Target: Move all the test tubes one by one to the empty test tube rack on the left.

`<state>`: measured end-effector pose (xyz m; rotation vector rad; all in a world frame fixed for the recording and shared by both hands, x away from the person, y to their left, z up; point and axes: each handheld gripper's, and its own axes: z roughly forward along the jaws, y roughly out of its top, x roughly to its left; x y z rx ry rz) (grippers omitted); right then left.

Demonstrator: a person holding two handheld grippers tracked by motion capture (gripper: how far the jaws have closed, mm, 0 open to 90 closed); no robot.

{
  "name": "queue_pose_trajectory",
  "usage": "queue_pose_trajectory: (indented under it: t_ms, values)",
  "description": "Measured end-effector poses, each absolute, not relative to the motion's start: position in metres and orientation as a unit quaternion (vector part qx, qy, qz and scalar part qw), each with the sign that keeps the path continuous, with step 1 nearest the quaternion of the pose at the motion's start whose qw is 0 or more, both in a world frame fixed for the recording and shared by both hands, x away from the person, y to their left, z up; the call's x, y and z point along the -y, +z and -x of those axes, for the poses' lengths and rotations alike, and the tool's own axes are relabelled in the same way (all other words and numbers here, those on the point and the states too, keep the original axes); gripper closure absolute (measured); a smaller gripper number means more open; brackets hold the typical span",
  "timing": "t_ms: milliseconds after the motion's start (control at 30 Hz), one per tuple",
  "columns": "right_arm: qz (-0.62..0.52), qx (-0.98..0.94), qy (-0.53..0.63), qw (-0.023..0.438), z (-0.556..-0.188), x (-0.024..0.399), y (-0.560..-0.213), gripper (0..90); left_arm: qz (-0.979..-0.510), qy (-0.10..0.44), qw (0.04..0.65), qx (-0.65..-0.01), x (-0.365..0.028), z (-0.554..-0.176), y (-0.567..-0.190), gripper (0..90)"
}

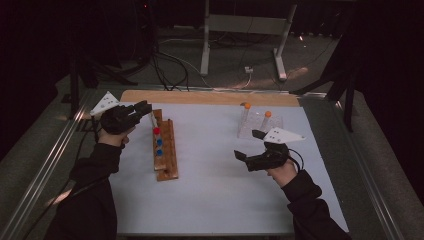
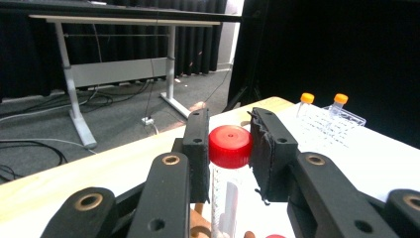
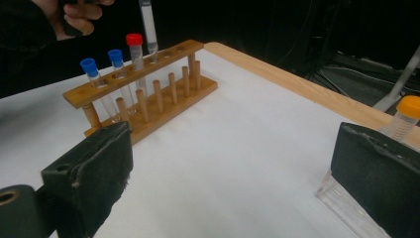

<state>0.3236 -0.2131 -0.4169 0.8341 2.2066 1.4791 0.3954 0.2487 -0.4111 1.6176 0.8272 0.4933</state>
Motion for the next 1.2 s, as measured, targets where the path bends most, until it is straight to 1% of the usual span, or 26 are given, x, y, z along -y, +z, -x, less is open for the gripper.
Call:
queue_pose_trajectory:
  t_ms: [133, 400, 533, 900, 1133, 1167, 1200]
  values:
    - [-0.3, -0.776, 0.523, 0.184, -0.327, 0.219, -0.419, 2.9, -0.693, 0.209, 0.59, -0.358, -0.247, -0.395, -0.42, 71.7]
    - [-0.317, -0.765, 0.514, 0.223, -0.342, 0.236, -0.427, 2.9, -0.701, 0.204, 0.581, -0.36, -0.243, -0.394, -0.437, 71.7]
    - [-0.354, -0.765, 0.496, 0.207, -0.354, 0.248, -0.43, 3.0, -0.703, 0.2, 0.579, -0.362, -0.243, -0.393, -0.444, 71.7]
    - [-0.376, -0.764, 0.482, 0.209, -0.362, 0.258, -0.438, 3.0, -0.712, 0.187, 0.57, -0.364, -0.239, -0.393, -0.461, 71.6]
    - [-0.379, -0.763, 0.481, 0.205, -0.364, 0.259, -0.439, 3.1, -0.709, 0.186, 0.573, -0.366, -0.24, -0.392, -0.462, 71.2]
    - [-0.38, -0.763, 0.482, 0.205, -0.364, 0.26, -0.439, 3.1, -0.707, 0.186, 0.577, -0.364, -0.241, -0.392, -0.461, 70.2]
    - [-0.379, -0.762, 0.483, 0.206, -0.365, 0.26, -0.439, 3.1, -0.705, 0.186, 0.579, -0.366, -0.242, -0.392, -0.46, 64.5]
